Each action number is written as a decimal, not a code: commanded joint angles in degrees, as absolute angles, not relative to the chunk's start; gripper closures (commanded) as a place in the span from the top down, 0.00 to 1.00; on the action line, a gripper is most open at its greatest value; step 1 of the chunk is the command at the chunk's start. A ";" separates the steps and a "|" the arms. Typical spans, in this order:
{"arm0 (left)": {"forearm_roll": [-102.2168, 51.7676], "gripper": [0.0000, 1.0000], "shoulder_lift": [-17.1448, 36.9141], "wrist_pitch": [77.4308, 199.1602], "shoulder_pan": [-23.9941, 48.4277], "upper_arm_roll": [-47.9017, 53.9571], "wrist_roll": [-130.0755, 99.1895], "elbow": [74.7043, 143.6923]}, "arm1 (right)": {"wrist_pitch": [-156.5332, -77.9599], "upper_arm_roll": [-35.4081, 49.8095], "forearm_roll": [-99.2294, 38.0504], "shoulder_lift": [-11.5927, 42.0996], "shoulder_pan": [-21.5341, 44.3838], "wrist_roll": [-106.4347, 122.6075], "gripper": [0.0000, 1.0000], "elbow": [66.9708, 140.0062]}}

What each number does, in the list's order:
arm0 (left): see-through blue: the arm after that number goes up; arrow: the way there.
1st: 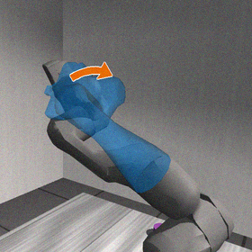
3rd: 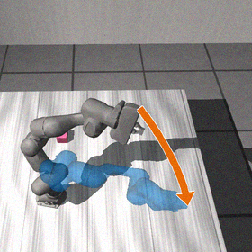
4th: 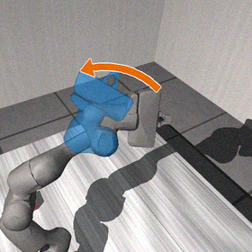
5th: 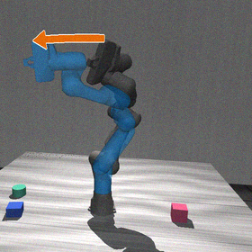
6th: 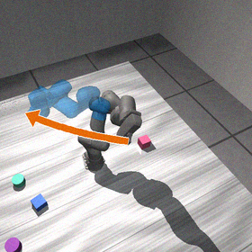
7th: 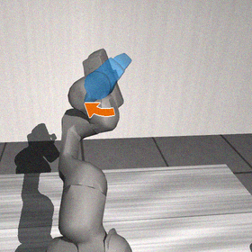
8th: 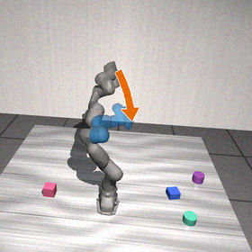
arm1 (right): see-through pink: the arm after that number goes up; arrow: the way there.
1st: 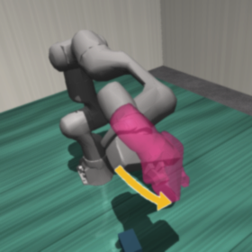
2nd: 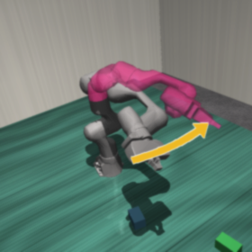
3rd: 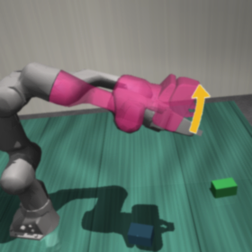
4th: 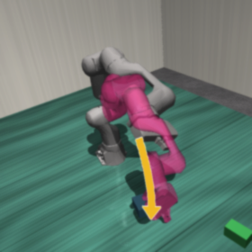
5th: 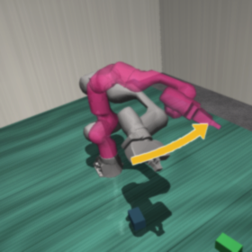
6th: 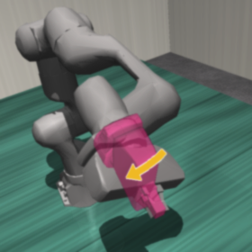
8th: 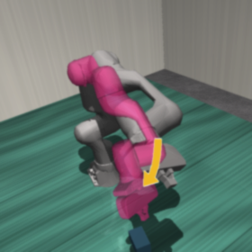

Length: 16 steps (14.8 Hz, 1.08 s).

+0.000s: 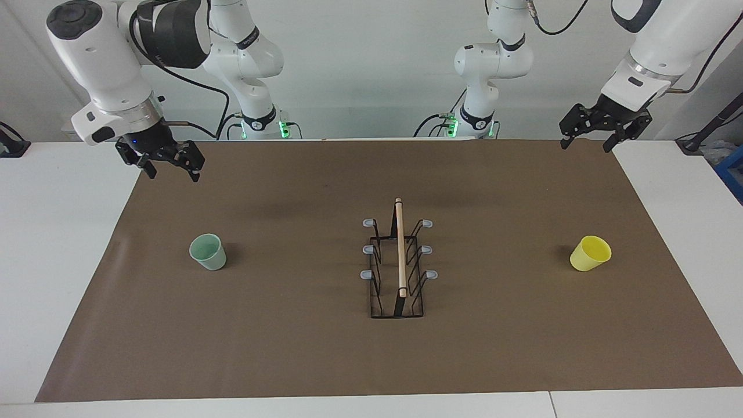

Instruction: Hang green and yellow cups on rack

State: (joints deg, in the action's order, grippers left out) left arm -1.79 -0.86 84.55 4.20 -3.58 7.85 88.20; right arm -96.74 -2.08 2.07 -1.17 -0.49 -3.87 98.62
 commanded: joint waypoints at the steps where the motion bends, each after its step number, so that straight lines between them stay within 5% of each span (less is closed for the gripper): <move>1: -0.97 1.00 -2.28 85.69 5.35 -3.60 7.12 90.26 | -96.33 -1.85 1.76 -1.41 -1.05 -4.22 1.00 98.61; 16: -1.76 1.00 -0.53 89.21 5.19 -3.52 6.33 88.16 | -96.33 -1.85 1.76 -1.41 -1.05 -4.22 1.00 98.61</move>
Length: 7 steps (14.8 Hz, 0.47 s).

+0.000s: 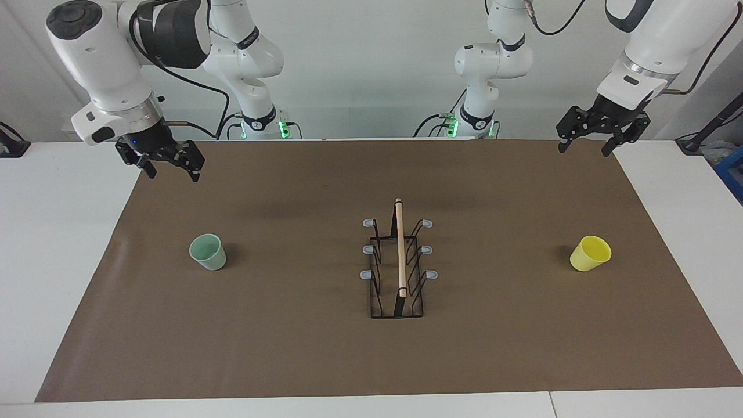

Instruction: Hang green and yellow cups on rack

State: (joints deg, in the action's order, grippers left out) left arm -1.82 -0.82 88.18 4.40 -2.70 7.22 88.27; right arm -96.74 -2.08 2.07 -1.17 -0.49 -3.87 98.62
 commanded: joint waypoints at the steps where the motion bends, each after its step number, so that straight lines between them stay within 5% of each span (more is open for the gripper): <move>1: -1.76 1.00 -0.09 89.03 5.27 -3.60 6.33 88.07 | -96.33 -1.85 1.76 -1.41 -1.05 -4.22 1.00 98.61; 7: -3.87 1.00 9.74 86.66 5.36 -6.85 6.33 78.07 | -96.33 -1.85 1.76 -1.41 -1.05 -4.22 1.00 98.61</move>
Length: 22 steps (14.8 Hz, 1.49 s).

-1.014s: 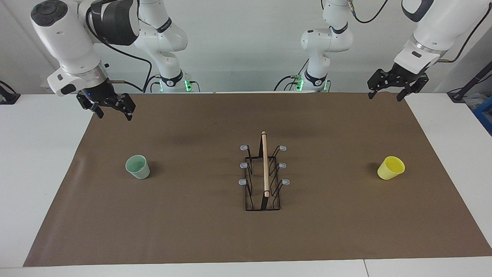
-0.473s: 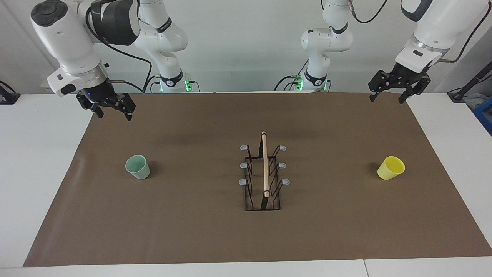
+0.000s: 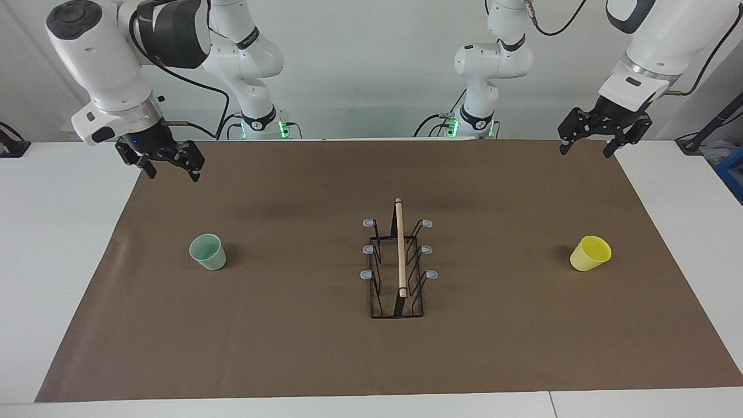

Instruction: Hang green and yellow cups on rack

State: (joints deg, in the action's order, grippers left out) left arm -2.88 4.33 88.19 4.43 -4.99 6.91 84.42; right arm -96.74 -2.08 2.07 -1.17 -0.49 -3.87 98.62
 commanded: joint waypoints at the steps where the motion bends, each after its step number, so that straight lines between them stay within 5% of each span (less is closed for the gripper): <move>1: -3.87 1.00 12.10 86.40 5.36 -7.64 6.33 76.05 | -96.33 -1.85 1.76 -1.41 -1.05 -4.22 1.00 98.61; 22: -16.26 1.00 38.23 101.42 4.31 -26.80 4.41 63.72 | -99.03 -1.32 0.02 -1.49 -0.18 -3.26 1.00 99.66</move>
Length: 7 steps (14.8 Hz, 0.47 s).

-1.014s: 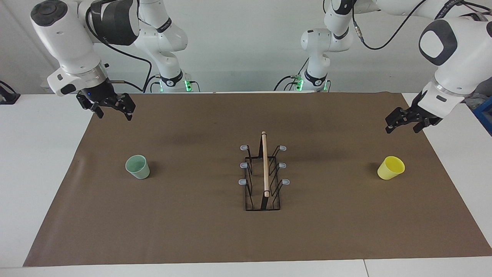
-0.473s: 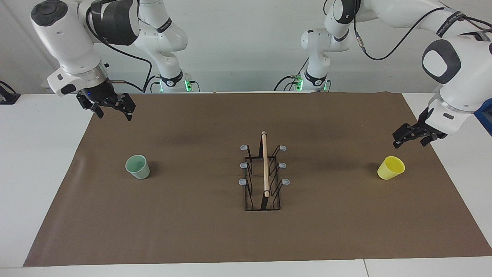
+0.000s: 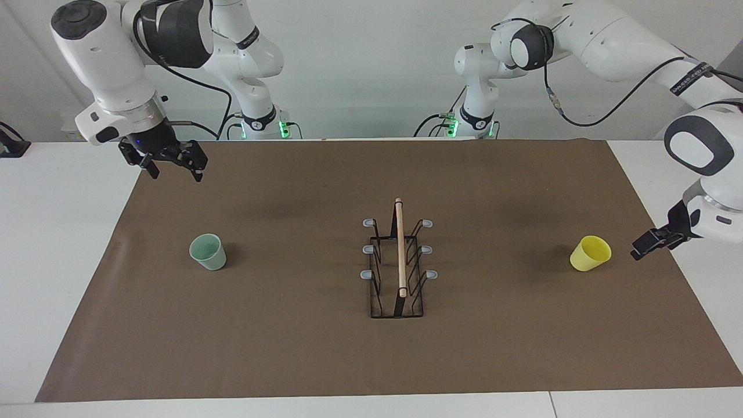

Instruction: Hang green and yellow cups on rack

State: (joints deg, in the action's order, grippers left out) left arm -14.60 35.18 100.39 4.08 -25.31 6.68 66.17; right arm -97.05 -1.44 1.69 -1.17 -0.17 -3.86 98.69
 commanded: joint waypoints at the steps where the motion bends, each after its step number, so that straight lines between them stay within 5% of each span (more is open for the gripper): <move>1: -16.69 1.00 39.02 101.69 3.78 -27.07 2.48 63.81 | -99.75 -1.32 -1.74 -2.10 -0.26 -3.08 1.00 100.80; 7: -26.52 1.00 40.61 104.24 1.85 -29.96 -11.31 69.50 | -99.49 -1.32 -2.11 -2.72 -0.26 -2.29 1.00 102.13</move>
State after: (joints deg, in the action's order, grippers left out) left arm -22.71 40.37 102.69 1.74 -28.23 -6.84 67.09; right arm -98.09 -1.30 -1.00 -1.20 -0.04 -3.71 100.04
